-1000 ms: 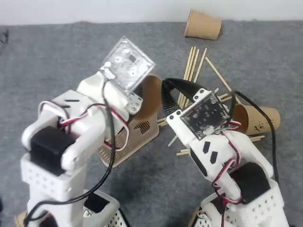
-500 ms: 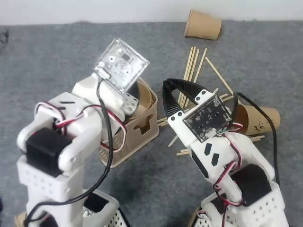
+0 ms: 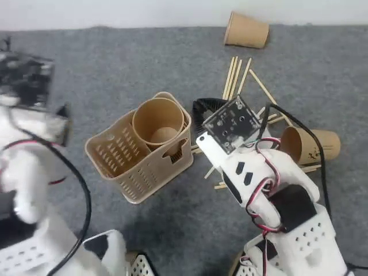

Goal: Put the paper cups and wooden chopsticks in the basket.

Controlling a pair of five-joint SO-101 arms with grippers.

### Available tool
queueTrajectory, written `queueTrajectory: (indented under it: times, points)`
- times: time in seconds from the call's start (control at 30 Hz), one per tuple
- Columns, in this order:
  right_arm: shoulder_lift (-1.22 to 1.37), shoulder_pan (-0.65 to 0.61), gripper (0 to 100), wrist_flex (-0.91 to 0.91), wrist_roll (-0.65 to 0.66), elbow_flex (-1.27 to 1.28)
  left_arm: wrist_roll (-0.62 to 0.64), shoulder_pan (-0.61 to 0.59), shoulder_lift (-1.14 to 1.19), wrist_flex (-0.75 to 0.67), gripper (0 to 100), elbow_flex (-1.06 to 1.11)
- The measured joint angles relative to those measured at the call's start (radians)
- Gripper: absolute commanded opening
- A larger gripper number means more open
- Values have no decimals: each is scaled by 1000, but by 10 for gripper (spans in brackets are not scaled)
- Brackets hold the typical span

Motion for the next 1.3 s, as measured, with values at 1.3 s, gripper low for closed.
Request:
queueTrajectory:
  times: [1.3]
  points:
    - [14, 46, 7, 8, 0, 153, -907, -1415, -23, -436, 199, 1033]
